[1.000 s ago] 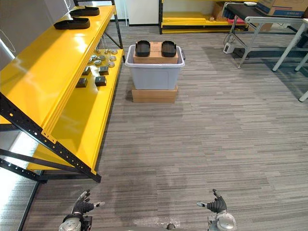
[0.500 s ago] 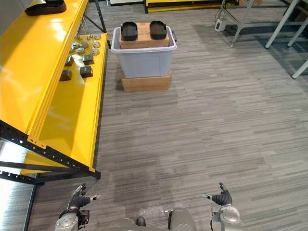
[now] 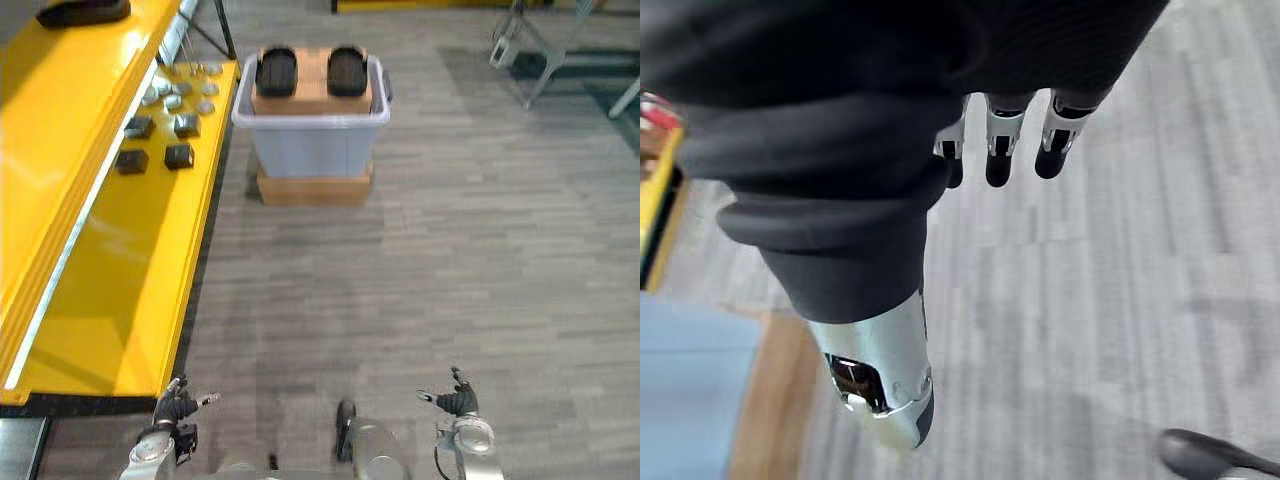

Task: Walk over and take plastic housings, then place them on the shelf

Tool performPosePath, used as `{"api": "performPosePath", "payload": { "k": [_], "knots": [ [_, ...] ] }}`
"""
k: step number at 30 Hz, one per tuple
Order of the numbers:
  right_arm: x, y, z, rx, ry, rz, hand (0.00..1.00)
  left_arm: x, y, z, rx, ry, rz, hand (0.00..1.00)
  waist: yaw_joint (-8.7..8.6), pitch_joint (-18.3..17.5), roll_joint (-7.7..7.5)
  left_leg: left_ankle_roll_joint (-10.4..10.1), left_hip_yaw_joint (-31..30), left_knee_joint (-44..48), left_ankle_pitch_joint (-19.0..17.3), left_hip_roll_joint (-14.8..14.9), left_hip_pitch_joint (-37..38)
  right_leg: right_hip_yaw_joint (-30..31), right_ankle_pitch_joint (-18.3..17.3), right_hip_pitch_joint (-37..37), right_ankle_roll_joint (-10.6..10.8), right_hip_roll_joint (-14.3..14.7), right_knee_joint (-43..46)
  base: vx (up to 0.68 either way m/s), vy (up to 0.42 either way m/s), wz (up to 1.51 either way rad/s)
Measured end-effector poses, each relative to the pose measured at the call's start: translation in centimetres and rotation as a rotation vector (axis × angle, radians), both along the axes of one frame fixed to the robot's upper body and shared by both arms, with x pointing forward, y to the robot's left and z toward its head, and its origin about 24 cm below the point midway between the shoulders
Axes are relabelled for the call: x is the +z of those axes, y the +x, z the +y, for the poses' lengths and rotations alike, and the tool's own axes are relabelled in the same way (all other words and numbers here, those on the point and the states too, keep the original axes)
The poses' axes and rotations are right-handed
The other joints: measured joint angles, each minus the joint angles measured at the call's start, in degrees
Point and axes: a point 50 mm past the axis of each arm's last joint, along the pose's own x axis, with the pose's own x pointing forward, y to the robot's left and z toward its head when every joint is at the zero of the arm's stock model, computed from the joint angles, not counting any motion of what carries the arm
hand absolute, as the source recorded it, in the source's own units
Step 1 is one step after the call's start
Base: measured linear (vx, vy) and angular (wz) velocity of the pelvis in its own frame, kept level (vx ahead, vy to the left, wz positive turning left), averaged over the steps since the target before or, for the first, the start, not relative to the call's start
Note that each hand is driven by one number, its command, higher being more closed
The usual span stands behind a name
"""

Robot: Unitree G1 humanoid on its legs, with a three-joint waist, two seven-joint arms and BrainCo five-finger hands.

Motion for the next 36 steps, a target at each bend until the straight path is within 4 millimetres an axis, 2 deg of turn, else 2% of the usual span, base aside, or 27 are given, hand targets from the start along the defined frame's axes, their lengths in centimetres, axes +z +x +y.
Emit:
{"api": "performPosePath", "payload": {
  "k": [2, 4, 5, 6, 7, 8, 9, 10, 11, 12, 13, 14, 15, 16, 17, 19, 22, 23, 24, 25, 27, 28, 29, 31, 33, 35, 36],
  "knots": [
    [-0.1, 0.0, 0.0, -0.004, 0.006, 0.007, 0.00, -0.2, -0.4, -0.2, 0.001, -0.006, 0.011, 0.00, 1.06, 0.1, -0.12, 1.3, 1.8, -11.0, -1.0, -2.2, -4.2, 1.2, -1.9, 3.5, -0.2, -0.3, -2.3, 0.33, 0.011, -0.18],
    [-0.3, -0.4, 0.0, -0.008, 0.007, 0.022, 0.00, -0.5, -1.3, -0.1, 0.008, -0.007, 0.034, 0.00, 2.13, 0.1, -0.11, 0.5, 2.5, -26.4, -0.6, -5.6, -5.0, 2.7, -3.6, 6.7, 0.4, -1.1, -3.8, 0.47, 0.075, -0.43],
    [-0.5, -0.8, -0.3, -0.024, 0.004, 0.032, 0.00, -0.8, -2.1, -0.5, 0.020, -0.021, 0.054, 0.00, 3.04, -0.4, 0.41, -2.5, 2.2, -42.4, 1.8, -8.5, -4.3, 4.3, -5.0, 8.4, 1.2, -1.5, -4.7, 0.34, 0.085, -0.49],
    [-0.6, -0.8, -0.4, -0.027, 0.003, 0.037, 0.00, -1.0, -2.4, -0.6, 0.023, -0.025, 0.062, 0.00, 3.34, -0.8, 0.84, -3.5, 2.1, -47.6, 2.5, -8.8, -4.0, 5.0, -5.7, 8.9, 1.6, -1.4, -5.0, 0.44, 0.148, -0.63],
    [-0.8, -1.0, -0.6, -0.029, 0.001, 0.054, 0.00, -1.2, -2.7, -0.8, 0.026, -0.032, 0.074, 0.00, 4.18, -1.3, 1.62, -3.5, 2.2, -51.8, 3.1, -9.1, -4.4, 6.2, -7.0, 9.9, 2.3, -1.0, -5.3, 0.48, 0.210, -0.59],
    [-1.4, -1.5, -0.3, -0.032, 0.016, 0.089, 0.00, -1.4, -3.1, -0.6, 0.031, -0.030, 0.095, 0.00, 4.61, -2.1, 0.84, -0.9, 1.1, -51.2, 7.8, -10.0, -4.6, 7.7, -9.4, 11.3, 3.0, -1.8, -4.8, 0.66, 0.254, -0.58],
    [-2.1, -2.2, 0.4, -0.039, 0.042, 0.120, 0.00, -1.6, -4.1, -0.3, 0.040, -0.022, 0.119, 0.00, 4.59, -4.6, -1.49, 1.1, 1.8, -49.2, 9.8, -12.2, -5.1, 8.4, -11.3, 11.2, 4.9, -4.3, -2.6, 0.63, 0.198, -0.39],
    [-2.3, -2.7, 0.6, -0.042, 0.048, 0.135, 0.00, -1.7, -4.2, -0.3, 0.042, -0.025, 0.123, 0.00, 4.35, -5.1, -2.61, 1.4, 2.3, -48.0, 9.8, -12.9, -5.1, 8.6, -12.1, 10.6, 6.3, -5.3, 0.4, 0.69, 0.154, -0.11],
    [-2.6, -3.0, 0.8, -0.043, 0.053, 0.152, 0.00, -1.7, -3.9, -0.2, 0.039, -0.021, 0.124, 0.00, 4.10, -5.6, -3.52, 2.6, 2.5, -45.5, 7.0, -14.0, -4.3, 8.7, -11.8, 7.5, 8.0, -6.6, 10.1, 0.70, 0.162, 0.14],
    [-3.1, -3.5, 0.8, -0.044, 0.055, 0.181, 0.00, -1.6, -3.5, 0.3, 0.024, -0.006, 0.122, 0.00, 3.65, -5.5, -3.66, 2.9, 2.1, -44.5, 4.2, -14.7, -2.2, 8.7, -8.4, 3.6, 14.5, -7.2, 22.1, 0.80, 0.210, 0.30],
    [-3.2, -3.7, 0.9, -0.045, 0.057, 0.190, 0.00, -1.6, -3.3, 0.3, 0.021, -0.004, 0.123, 0.00, 3.20, -5.5, -3.64, 3.3, 1.7, -44.4, 2.9, -15.0, -0.7, 9.0, -5.7, 1.4, 19.0, -7.5, 28.7, 0.66, 0.190, 0.40],
    [-3.3, -3.8, 1.0, -0.044, 0.062, 0.193, 0.00, -1.6, -3.1, 0.2, 0.017, -0.004, 0.124, 0.00, 2.62, -5.5, -3.71, 3.7, 1.0, -44.5, 1.6, -15.8, 2.0, 9.0, -3.7, -1.9, 21.8, -8.3, 38.1, 0.65, 0.166, 0.33],
    [-3.2, -3.6, 1.1, -0.042, 0.063, 0.185, 0.00, -1.6, -2.9, 0.3, 0.013, 0.000, 0.126, 0.00, 2.38, -5.3, -3.34, 4.2, 0.8, -46.5, 0.3, -16.5, 7.9, 7.2, -5.2, -5.8, 18.4, -10.1, 47.6, 0.62, 0.140, 0.20],
    [-3.0, -3.3, 1.2, -0.037, 0.062, 0.173, 0.00, -1.5, -2.6, 0.1, 0.008, -0.003, 0.122, 0.00, 2.49, -5.0, -2.93, 4.4, 0.7, -48.5, -0.1, -16.6, 11.6, 5.9, -6.2, -7.7, 15.6, -10.9, 49.7, 0.68, 0.127, 0.10],
    [-2.8, -2.8, 1.4, -0.016, 0.058, 0.150, 0.00, -1.4, -2.3, 0.0, 0.005, -0.006, 0.110, 0.00, 2.40, -4.9, -2.32, 4.9, 0.0, -51.2, -0.8, -16.5, 16.0, 3.8, -7.0, -10.6, 12.9, -11.1, 49.0, 0.52, 0.068, 0.04],
    [-2.6, -2.4, 1.8, 0.001, 0.060, 0.134, 0.00, -1.3, -1.6, -0.1, 0.000, -0.006, 0.095, 0.00, 1.84, -4.4, -1.67, 3.9, -0.6, -53.6, -1.7, -15.8, 20.3, 1.6, -8.6, -13.3, 10.3, -10.9, 43.7, 0.44, -0.024, 0.24],
    [-2.5, -2.0, 1.8, 0.003, 0.061, 0.122, 0.00, -1.0, -0.8, -0.3, -0.004, -0.008, 0.076, 0.00, 0.64, -3.6, -0.58, 2.2, -1.5, -55.3, -4.2, -13.4, 25.2, 1.1, -7.3, -18.0, 10.3, -9.6, 24.7, 0.43, -0.119, 0.26],
    [-2.5, -1.9, 2.0, 0.003, 0.064, 0.121, 0.00, -1.0, -0.9, -0.1, -0.005, -0.004, 0.077, 0.00, 0.65, -3.6, -1.09, 0.9, -2.0, -55.5, -5.1, -13.0, 25.7, 2.3, -4.2, -18.1, 10.5, -8.9, 16.5, 0.48, -0.219, 0.42],
    [-2.7, -2.4, 2.1, -0.001, 0.069, 0.135, 0.00, -1.0, -1.0, 0.2, -0.006, 0.006, 0.081, 0.00, 0.11, -3.5, -2.34, -0.4, -3.1, -55.4, -6.9, -13.1, 26.7, 4.6, 3.0, -17.9, 10.9, -9.0, 8.3, 0.41, -0.224, 0.52],
    [-2.9, -2.7, 2.0, -0.007, 0.070, 0.147, 0.00, -1.1, -1.1, 0.2, -0.005, 0.006, 0.086, 0.00, -0.56, -3.7, -2.87, -1.3, -4.3, -55.3, -7.9, -12.8, 27.4, 5.0, 7.5, -17.3, 10.4, -8.7, 8.4, 0.44, -0.253, 0.49],
    [-2.9, -2.9, 1.6, -0.026, 0.067, 0.157, 0.00, -1.6, -1.5, -0.8, -0.005, -0.021, 0.111, 0.00, -0.43, -3.9, -0.73, -2.5, -4.7, -52.9, -7.9, -9.5, 28.2, 3.4, 5.7, -16.5, 7.0, -6.3, 10.7, 0.47, -0.257, 0.18],
    [-2.8, -2.8, 1.6, -0.032, 0.069, 0.149, 0.00, -1.7, -1.6, -1.0, -0.008, -0.024, 0.114, 0.00, -0.68, -3.7, -0.33, -3.3, -4.8, -50.5, -7.5, -9.1, 27.3, 2.7, 5.2, -15.9, 6.4, -6.2, 10.8, 0.43, -0.250, 0.28],
    [-2.8, -3.2, 1.5, -0.042, 0.071, 0.148, 0.00, -1.7, -1.3, -1.6, -0.004, -0.043, 0.105, 0.00, -0.64, -3.5, 0.04, -4.6, -4.6, -42.6, -6.3, -8.1, 24.2, 1.1, 4.1, -14.1, 5.7, -6.1, 10.8, 0.40, -0.255, 0.54],
    [-2.9, -3.7, 1.8, -0.043, 0.078, 0.153, 0.00, -1.5, -0.6, -2.4, -0.002, -0.065, 0.079, 0.00, -0.41, -3.1, 0.29, -4.1, -4.1, -25.7, -0.5, -5.5, 17.8, -0.5, 2.9, -9.2, 4.8, -5.8, 8.9, 0.37, -0.234, 0.49],
    [-2.5, -3.2, 2.4, -0.027, 0.092, 0.124, 0.00, -1.5, -0.9, -2.8, 0.000, -0.077, 0.074, 0.00, 0.10, -2.9, -0.04, -2.5, -1.3, -13.6, -0.3, -1.8, 12.0, -0.8, 2.0, -3.2, 3.5, -4.7, 5.5, 0.34, -0.162, 0.00],
    [-1.8, -2.1, 2.5, -0.031, 0.099, 0.070, 0.00, -1.5, -1.0, -2.9, 0.002, -0.079, 0.077, 0.00, 0.66, -2.9, -0.04, -1.5, 1.0, -15.9, -1.6, -1.4, 9.8, -0.3, 1.9, -0.7, 3.5, -4.7, 3.1, 0.24, -0.083, -0.36],
    [-1.7, -1.8, 2.7, -0.032, 0.105, 0.058, 0.00, -1.5, -1.0, -3.0, 0.002, -0.082, 0.075, 0.00, 1.25, -2.9, 0.05, -1.4, 1.9, -22.5, -1.7, -1.5, 9.3, 0.7, 2.0, 0.0, 3.6, -4.7, 2.5, 0.18, -0.013, -0.38]
  ]
}}
